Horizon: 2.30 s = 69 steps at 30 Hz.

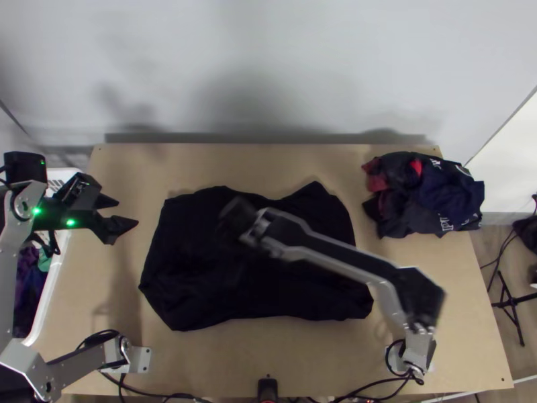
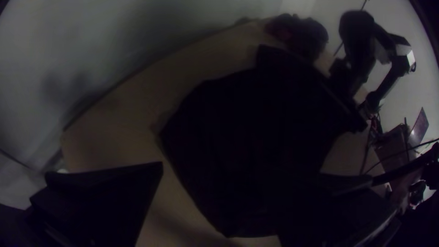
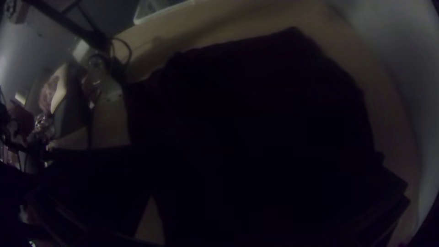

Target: Fold the t-shirt

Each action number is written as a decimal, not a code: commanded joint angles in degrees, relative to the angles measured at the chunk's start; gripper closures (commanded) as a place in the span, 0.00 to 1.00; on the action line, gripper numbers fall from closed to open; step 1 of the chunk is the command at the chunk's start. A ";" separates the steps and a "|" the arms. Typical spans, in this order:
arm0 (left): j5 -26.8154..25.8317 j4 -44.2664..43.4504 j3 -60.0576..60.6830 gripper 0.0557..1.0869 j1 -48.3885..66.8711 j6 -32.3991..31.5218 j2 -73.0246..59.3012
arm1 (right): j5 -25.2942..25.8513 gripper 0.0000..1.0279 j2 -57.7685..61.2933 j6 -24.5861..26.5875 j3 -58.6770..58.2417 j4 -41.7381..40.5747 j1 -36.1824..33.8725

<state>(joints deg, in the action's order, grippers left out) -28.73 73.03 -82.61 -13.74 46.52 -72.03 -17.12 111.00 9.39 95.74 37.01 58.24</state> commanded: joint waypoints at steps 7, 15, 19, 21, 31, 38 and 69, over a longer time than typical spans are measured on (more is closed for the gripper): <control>0.17 -2.81 -3.00 0.05 5.83 0.32 -10.59 | 1.57 0.05 -14.14 -0.51 -2.49 11.41 -26.51; -0.01 -5.01 -9.06 0.05 3.72 1.82 -26.06 | 2.62 0.05 -11.95 2.57 -4.87 11.41 -40.66; 0.08 -5.18 -10.03 0.05 4.33 2.70 -29.13 | 2.62 0.05 -10.01 3.97 -6.36 11.41 -43.56; -0.01 -6.06 -10.56 0.05 4.24 2.61 -30.71 | 2.71 0.05 -8.87 4.15 -7.24 10.80 -44.26; -0.01 -10.37 -15.30 0.05 6.27 1.91 -40.12 | 2.71 0.05 -3.51 3.80 -7.24 8.34 -43.30; 1.05 -10.28 -16.53 0.07 9.34 3.93 -43.37 | 2.71 0.05 -1.84 3.80 -6.97 8.07 -42.59; 1.57 -10.02 -17.06 0.14 11.54 6.74 -48.38 | 2.71 0.24 8.00 4.59 -0.91 6.49 -40.22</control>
<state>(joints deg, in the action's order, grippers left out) -27.16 63.44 -99.66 -2.28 52.97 -119.44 -14.41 118.41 13.98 94.21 43.57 17.43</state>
